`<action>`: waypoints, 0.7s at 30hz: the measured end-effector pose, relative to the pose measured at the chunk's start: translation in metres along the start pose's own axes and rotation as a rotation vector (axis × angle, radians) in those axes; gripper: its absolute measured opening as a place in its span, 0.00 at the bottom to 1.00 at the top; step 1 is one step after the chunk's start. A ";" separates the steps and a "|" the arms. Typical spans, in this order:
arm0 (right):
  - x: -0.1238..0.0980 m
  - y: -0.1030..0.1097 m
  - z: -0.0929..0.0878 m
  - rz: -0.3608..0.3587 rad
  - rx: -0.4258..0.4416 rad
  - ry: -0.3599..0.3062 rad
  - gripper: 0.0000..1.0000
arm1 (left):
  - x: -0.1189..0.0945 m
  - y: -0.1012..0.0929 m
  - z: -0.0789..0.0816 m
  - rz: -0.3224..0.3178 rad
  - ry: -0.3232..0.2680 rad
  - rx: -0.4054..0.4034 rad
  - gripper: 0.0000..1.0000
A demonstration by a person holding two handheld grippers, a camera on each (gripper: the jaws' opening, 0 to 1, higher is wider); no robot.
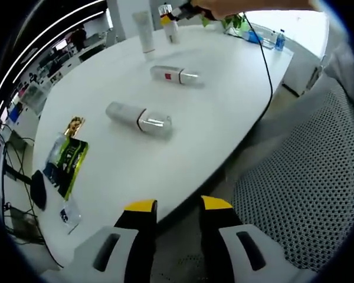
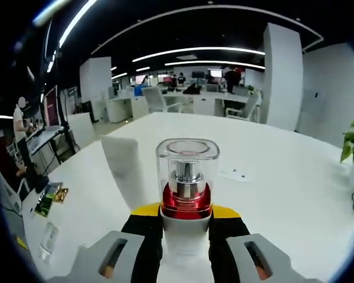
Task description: Arrange the skincare products in the storage area until every visible bottle or jar stands upright without overlapping.
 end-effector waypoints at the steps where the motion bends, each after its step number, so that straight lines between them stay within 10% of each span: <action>1: 0.004 -0.002 -0.001 -0.008 -0.007 -0.005 0.23 | 0.000 0.000 0.000 0.001 0.000 0.001 0.24; 21: 0.016 -0.007 -0.026 -0.091 0.007 -0.079 0.22 | 0.001 -0.001 0.000 -0.009 0.006 0.015 0.22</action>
Point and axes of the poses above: the point that each gripper's makers call its tool centre point, and the gripper's own axes: x roughly forward along the fingers, y roughly to its left, z roughly out of its top, the point moved 8 cm from there along -x, roughly backward along the fingers
